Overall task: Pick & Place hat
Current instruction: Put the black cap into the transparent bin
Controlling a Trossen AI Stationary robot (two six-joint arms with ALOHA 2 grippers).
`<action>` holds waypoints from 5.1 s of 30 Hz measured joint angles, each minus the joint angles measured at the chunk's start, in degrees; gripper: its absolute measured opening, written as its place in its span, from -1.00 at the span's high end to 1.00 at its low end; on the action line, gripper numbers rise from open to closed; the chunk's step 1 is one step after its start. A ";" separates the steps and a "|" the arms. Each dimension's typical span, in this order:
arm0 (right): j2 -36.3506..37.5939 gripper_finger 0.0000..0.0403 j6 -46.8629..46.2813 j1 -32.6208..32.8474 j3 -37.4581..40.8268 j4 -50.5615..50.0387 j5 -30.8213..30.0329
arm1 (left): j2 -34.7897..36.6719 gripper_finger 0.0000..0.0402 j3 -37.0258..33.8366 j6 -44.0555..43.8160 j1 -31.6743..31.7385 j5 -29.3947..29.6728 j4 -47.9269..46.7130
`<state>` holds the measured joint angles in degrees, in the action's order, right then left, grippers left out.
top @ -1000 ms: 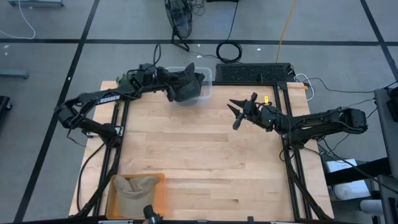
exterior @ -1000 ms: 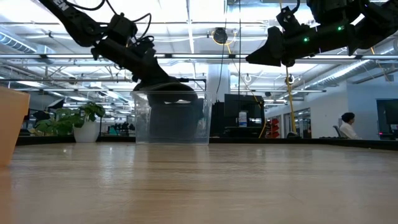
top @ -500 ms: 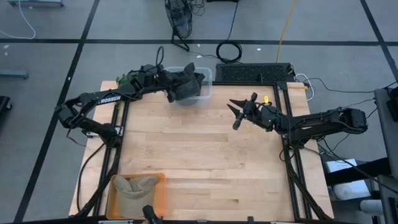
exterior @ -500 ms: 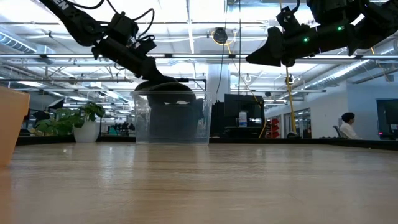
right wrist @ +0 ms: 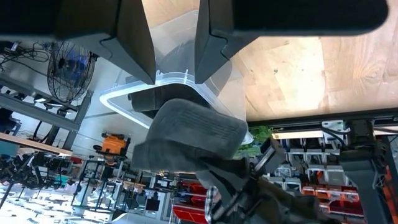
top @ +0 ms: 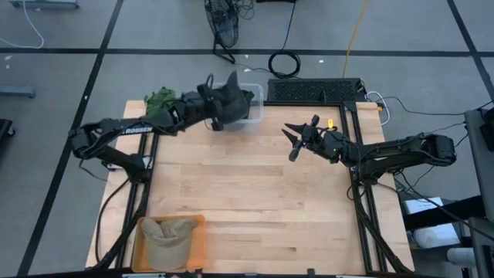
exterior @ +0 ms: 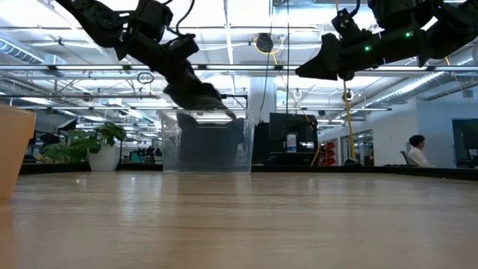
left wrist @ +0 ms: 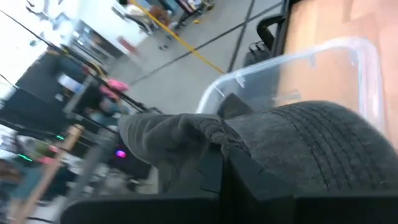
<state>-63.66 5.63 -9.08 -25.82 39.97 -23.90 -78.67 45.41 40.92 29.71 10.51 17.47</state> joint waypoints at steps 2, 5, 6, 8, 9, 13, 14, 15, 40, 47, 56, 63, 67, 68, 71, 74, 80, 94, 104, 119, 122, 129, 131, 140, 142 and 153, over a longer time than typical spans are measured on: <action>0.00 0.56 0.00 0.00 0.00 0.02 0.00 | 0.02 0.97 0.00 1.91 -2.12 2.57 1.36; 0.00 0.56 0.00 0.00 0.00 0.02 0.00 | 0.02 0.97 0.00 4.37 -5.34 7.09 3.95; 0.00 0.56 0.00 0.00 0.00 0.02 0.00 | 0.04 0.97 0.00 5.70 -6.44 8.96 4.88; 0.00 0.56 0.00 0.00 0.00 0.00 -0.01 | 0.07 0.98 0.00 8.62 -8.41 12.59 5.80; 0.00 0.56 0.00 0.00 0.00 -0.01 0.00 | 0.07 0.98 0.00 10.24 -9.25 14.22 6.22; 0.00 0.56 -0.01 0.00 0.00 -0.02 0.00 | 0.09 0.98 0.00 15.43 -11.82 18.54 6.90; 0.00 0.56 0.00 0.00 0.00 -0.04 0.00 | 0.09 0.98 0.00 16.42 -12.28 19.36 6.86; 0.00 0.56 0.00 0.00 0.00 -0.04 0.00 | 0.09 0.98 0.00 17.30 -12.67 20.10 6.80; 0.00 0.56 -0.26 0.00 0.02 -0.37 0.00 | -0.35 0.96 -9.73 32.15 -6.22 9.41 21.66; 0.00 0.56 -0.24 0.00 0.02 -0.43 0.00 | -0.33 0.98 -9.73 44.95 -6.70 4.38 27.61; 0.00 0.56 -0.24 0.00 0.02 -0.37 0.00 | -0.87 0.98 -9.72 55.33 -4.50 4.67 28.38; 0.00 0.56 2.64 0.00 0.02 1.79 0.00 | -0.87 0.98 -9.68 55.83 -1.85 5.05 29.52; 0.00 0.56 5.76 -0.18 0.02 3.27 0.02 | -2.68 0.96 -9.60 58.49 -1.35 6.31 29.12; 0.00 0.56 6.35 -0.37 0.02 3.75 0.00 | -2.99 0.96 -9.47 59.58 -1.41 6.81 29.50; 0.00 0.56 6.95 -1.25 0.02 4.94 0.00 | -5.64 0.98 -9.33 60.34 -1.45 7.60 31.11; 0.00 0.56 6.94 -1.99 0.02 5.26 0.00 | -7.37 0.94 -9.31 60.56 -2.26 9.44 32.00; 0.00 0.56 6.62 -3.29 0.02 5.25 0.11 | -8.44 0.95 -9.87 60.68 -4.79 9.21 28.16; 0.00 0.56 6.00 -3.34 0.02 5.17 0.17 | -7.48 0.76 -9.73 61.65 -5.89 11.79 33.70; 0.00 0.56 5.98 -3.32 0.02 4.68 0.20 | -7.50 0.84 -9.70 62.36 -7.69 11.98 36.69; 0.00 0.56 5.97 -3.32 0.02 4.37 0.22 | -7.50 0.82 -9.70 63.96 -12.63 14.49 36.21; 0.00 0.56 5.97 -3.32 0.02 4.37 0.22 | -7.50 0.81 -9.70 65.14 -12.50 15.21 36.43; 0.00 0.56 5.97 -3.32 0.02 4.35 0.22 | -6.73 0.80 -9.63 64.12 -11.63 15.59 36.39; 0.00 0.56 5.97 -3.32 0.02 4.34 0.22 | -6.64 0.80 -9.64 64.57 -11.79 15.43 35.84; 0.00 0.56 5.97 -3.30 0.02 4.31 0.22 | -5.51 0.54 -9.62 56.76 -11.79 14.87 26.91; 0.00 0.56 5.97 -3.30 0.02 4.32 0.22 | -5.51 0.40 -9.62 55.01 -11.79 15.21 26.81; 0.00 0.56 5.97 -3.31 0.02 3.88 0.22 | -5.51 -0.28 -9.62 57.24 -14.29 21.29 29.80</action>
<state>-63.66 11.60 -12.39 -25.80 43.84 -23.68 -84.18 35.79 98.15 15.41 31.80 47.27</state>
